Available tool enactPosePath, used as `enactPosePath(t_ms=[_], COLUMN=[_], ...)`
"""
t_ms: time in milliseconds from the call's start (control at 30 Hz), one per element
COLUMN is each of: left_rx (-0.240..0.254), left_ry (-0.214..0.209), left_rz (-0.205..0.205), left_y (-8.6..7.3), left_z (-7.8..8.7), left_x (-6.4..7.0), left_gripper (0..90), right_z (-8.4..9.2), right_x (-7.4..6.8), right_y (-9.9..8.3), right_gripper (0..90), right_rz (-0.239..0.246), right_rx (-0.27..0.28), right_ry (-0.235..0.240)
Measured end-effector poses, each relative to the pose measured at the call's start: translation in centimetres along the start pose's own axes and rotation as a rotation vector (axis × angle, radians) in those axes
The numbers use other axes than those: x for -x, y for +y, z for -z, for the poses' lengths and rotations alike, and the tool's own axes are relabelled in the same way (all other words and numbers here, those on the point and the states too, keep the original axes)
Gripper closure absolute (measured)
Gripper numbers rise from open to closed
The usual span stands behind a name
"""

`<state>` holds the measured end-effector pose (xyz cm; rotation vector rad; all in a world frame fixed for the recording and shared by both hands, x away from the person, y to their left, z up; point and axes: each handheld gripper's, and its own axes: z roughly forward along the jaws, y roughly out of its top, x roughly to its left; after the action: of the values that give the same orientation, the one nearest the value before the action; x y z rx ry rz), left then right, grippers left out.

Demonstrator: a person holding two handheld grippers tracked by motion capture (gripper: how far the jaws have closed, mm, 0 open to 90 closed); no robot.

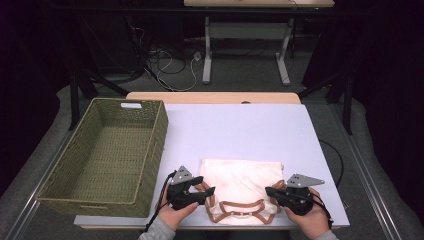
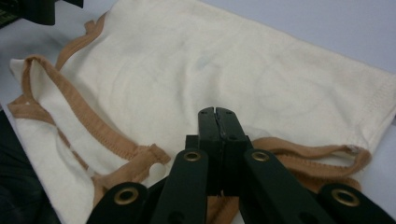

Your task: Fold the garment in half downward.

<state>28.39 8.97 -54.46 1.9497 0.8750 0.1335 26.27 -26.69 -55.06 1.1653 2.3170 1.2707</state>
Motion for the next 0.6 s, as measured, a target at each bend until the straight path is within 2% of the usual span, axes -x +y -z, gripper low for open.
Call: enactPosePath(t_ms=[33, 67, 100, 200, 267, 333, 367, 467, 567, 600], left_rx=[-0.003, -0.002, -0.004, -0.008, -0.013, -0.026, -0.035, -0.065, -0.085, -0.095], left_ry=[-0.005, -0.009, -0.018, -0.034, -0.045, -0.062, -0.069, -0.099, -0.139, -0.151], left_rz=[0.006, -0.018, -0.008, -0.004, 0.001, -0.001, -0.004, -0.016, -0.035, -0.039], left_y=[0.0, 0.0, -0.1, -0.1, -0.2, -0.3, -0.3, -0.5, -0.6, -0.7], left_z=[-0.1, -0.1, -0.2, -0.3, -0.5, -0.6, -0.6, -0.8, -0.9, -0.9], left_x=[0.2, 0.2, 0.4, 0.8, 1.1, 1.4, 1.6, 2.2, 3.0, 3.2], left_gripper=[41.9, 43.0, 46.0, 51.0, 55.0, 59.2, 61.3, 70.8, 83.4, 85.2], right_z=[-0.2, -0.3, -0.4, -0.8, -1.0, -1.1, -1.1, -1.1, -0.9, -0.9], right_x=[0.1, 0.1, 0.2, 0.3, 0.3, 0.6, 0.6, 1.1, 1.4, 1.6], right_y=[0.1, 0.2, 0.3, 0.5, 0.7, 0.9, 0.9, 1.1, 1.2, 1.2], right_gripper=[90.0, 90.0, 90.0, 90.0, 90.0, 90.0, 90.0, 90.0, 90.0, 90.0], right_rz=[0.004, 0.0, 0.014, 0.018, 0.003, 0.016, -0.001, 0.006, -0.009, -0.014], right_rx=[0.005, 0.003, 0.007, 0.013, 0.018, 0.021, 0.026, 0.034, 0.043, 0.04], right_ry=[0.002, 0.002, -0.003, -0.01, -0.011, -0.027, -0.038, -0.047, -0.065, -0.071])
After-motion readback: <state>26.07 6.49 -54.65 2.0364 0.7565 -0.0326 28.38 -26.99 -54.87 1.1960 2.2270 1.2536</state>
